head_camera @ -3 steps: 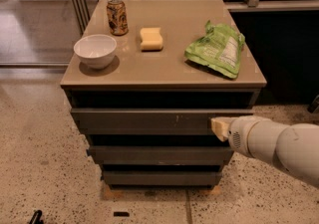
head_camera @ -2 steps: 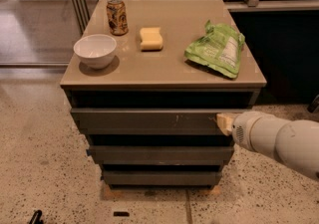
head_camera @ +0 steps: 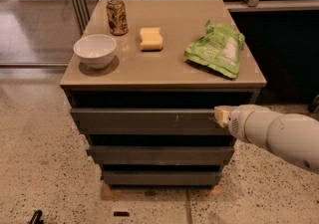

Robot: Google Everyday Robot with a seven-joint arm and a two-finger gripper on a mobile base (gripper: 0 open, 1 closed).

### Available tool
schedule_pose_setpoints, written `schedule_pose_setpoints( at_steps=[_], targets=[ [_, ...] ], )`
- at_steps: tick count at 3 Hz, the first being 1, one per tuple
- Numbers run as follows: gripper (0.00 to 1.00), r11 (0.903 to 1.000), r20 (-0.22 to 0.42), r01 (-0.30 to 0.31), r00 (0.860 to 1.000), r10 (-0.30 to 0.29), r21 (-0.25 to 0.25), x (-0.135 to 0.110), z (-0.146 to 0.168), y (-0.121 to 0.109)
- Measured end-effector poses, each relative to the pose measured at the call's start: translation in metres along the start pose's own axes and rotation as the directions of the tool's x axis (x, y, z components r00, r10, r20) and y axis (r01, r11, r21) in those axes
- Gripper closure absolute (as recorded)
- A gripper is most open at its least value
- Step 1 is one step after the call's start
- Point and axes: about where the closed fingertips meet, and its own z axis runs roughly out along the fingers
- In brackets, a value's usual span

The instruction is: Open top drawer

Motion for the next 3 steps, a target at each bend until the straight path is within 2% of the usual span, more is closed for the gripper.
schedule_pose_setpoints(
  at_steps=[2, 3],
  targets=[
    [1.00, 0.9986, 0.033, -0.025, 0.999, 0.024, 0.047, -0.011, 0.038, -0.028],
    [1.00, 0.9958, -0.007, -0.061, 0.998, 0.062, 0.068, 0.001, 0.062, -0.042]
  ],
)
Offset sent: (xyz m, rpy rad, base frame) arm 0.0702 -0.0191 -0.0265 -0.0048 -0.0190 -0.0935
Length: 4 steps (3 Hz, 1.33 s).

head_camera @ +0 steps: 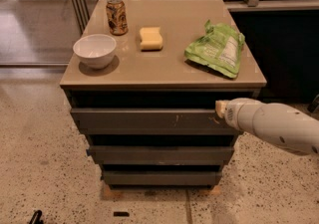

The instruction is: Open top drawer

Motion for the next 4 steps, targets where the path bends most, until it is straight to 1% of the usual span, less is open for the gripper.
schedule_pose_setpoints(
  at_steps=[1, 2, 4],
  targets=[
    [1.00, 0.9989, -0.042, -0.025, 0.999, 0.027, 0.039, 0.0071, 0.0280, -0.0155],
    [1.00, 0.9989, -0.042, -0.025, 0.999, 0.027, 0.039, 0.0057, 0.0271, -0.0153],
    [1.00, 0.9992, -0.099, 0.034, 0.995, -0.032, 0.022, 0.0108, 0.0251, -0.0111]
  ],
)
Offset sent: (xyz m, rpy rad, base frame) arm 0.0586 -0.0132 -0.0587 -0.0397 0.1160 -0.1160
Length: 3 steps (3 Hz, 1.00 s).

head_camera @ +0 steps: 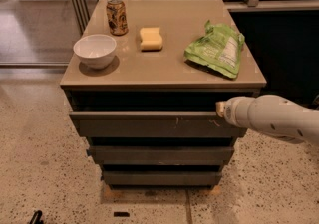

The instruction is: Open top drawer

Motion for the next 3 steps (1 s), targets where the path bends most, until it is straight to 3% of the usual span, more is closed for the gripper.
schedule_pose_setpoints(
  at_steps=[1, 2, 3],
  targets=[
    [1.00, 1.0000, -0.005, 0.001, 1.000, -0.001, -0.002, 0.000, -0.002, 0.000],
    [1.00, 0.9989, -0.107, 0.016, 0.994, -0.021, -0.044, 0.019, -0.031, -0.005],
    [1.00, 0.9989, -0.107, 0.016, 0.994, -0.021, -0.044, 0.019, -0.031, -0.005]
  ],
)
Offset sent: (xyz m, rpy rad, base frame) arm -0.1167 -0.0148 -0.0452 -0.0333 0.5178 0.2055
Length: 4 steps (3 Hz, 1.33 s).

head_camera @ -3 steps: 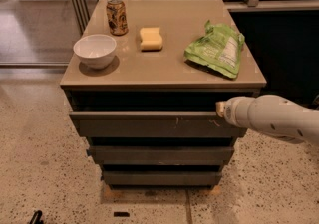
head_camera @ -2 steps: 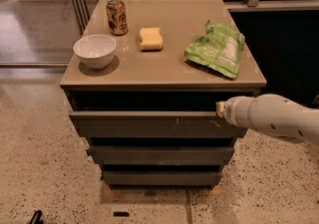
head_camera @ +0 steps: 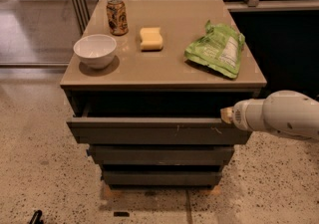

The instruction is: Open top drawer

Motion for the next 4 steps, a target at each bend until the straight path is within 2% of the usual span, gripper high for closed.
schedule_pose_setpoints(
  at_steps=[2, 3, 4],
  targets=[
    [1.00, 0.9993, 0.061, -0.014, 0.998, 0.012, 0.036, -0.025, -0.012, -0.012],
    [1.00, 0.9993, 0.061, -0.014, 0.998, 0.012, 0.036, -0.025, -0.012, -0.012],
    [1.00, 0.9993, 0.017, -0.037, 0.999, 0.037, -0.001, -0.011, 0.009, 0.002]
  ],
)
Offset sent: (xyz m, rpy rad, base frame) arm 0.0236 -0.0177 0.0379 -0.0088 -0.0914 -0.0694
